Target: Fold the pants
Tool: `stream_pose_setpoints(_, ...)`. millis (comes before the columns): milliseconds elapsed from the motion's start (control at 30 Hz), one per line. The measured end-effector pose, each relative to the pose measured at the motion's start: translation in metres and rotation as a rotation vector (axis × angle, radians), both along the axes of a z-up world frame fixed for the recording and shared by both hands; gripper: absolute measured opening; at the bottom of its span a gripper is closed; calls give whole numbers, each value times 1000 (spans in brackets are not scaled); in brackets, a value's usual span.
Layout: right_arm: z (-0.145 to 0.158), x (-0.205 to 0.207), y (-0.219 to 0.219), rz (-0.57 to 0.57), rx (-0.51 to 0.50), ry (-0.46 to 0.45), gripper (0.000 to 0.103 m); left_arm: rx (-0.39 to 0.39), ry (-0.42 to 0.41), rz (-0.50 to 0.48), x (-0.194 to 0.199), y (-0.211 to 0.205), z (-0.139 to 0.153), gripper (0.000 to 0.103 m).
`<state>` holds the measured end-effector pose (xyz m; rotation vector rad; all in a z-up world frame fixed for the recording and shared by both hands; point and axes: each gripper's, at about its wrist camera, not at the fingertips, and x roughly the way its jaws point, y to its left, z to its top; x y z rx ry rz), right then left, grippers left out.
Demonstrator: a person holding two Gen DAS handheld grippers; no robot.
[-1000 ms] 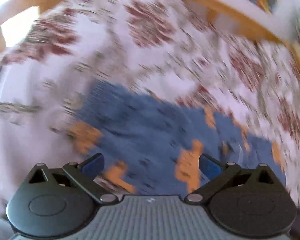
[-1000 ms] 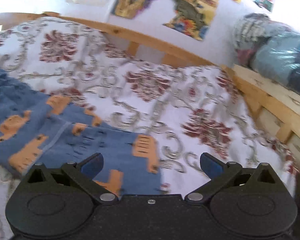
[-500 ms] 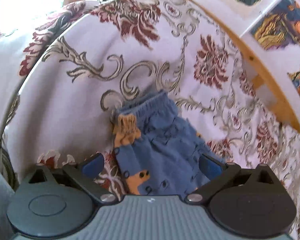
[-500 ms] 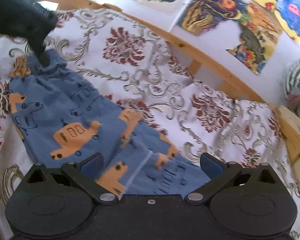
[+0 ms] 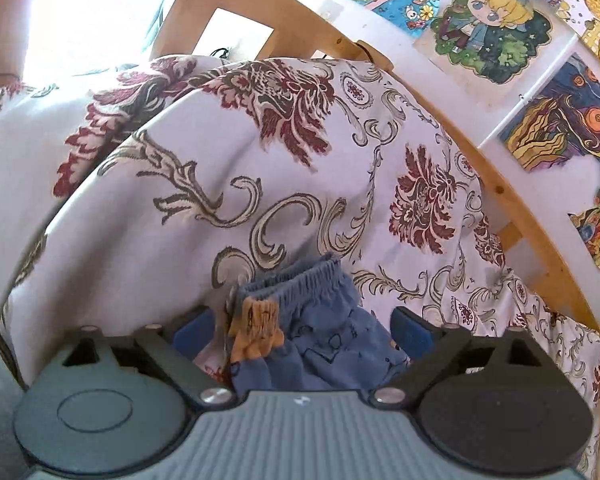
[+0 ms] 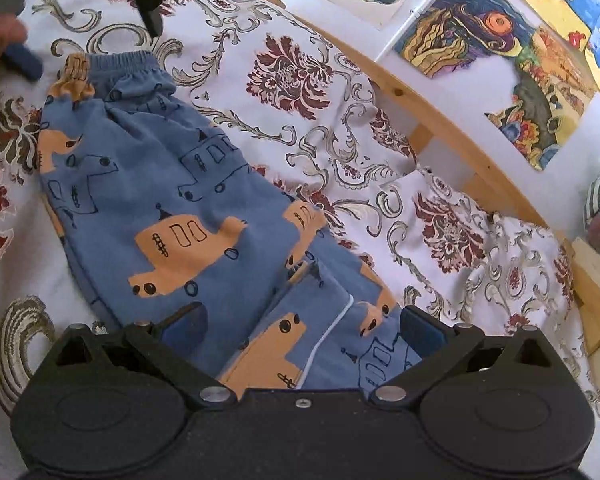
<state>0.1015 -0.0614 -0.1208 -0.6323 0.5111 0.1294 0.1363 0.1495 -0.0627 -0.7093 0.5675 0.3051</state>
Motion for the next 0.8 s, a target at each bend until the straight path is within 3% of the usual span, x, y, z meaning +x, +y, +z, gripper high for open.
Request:
stream_pose_setpoints(267,-3,0,2,3,-12,-9,102,-29,41,28,8,10,-6,70)
stream_pose_setpoints(433,-4,1,1,3,-9,-10,102,-32,59,49,14,16,-9,51)
stream_pose_setpoints(533,-4,1,0,3,-5,-10,102,-42,85,55,18,20,-12,46)
stream_pose_setpoints(800,-4,0,-1,5,-4,-14,102,-47,109,35,25,22,-16,50)
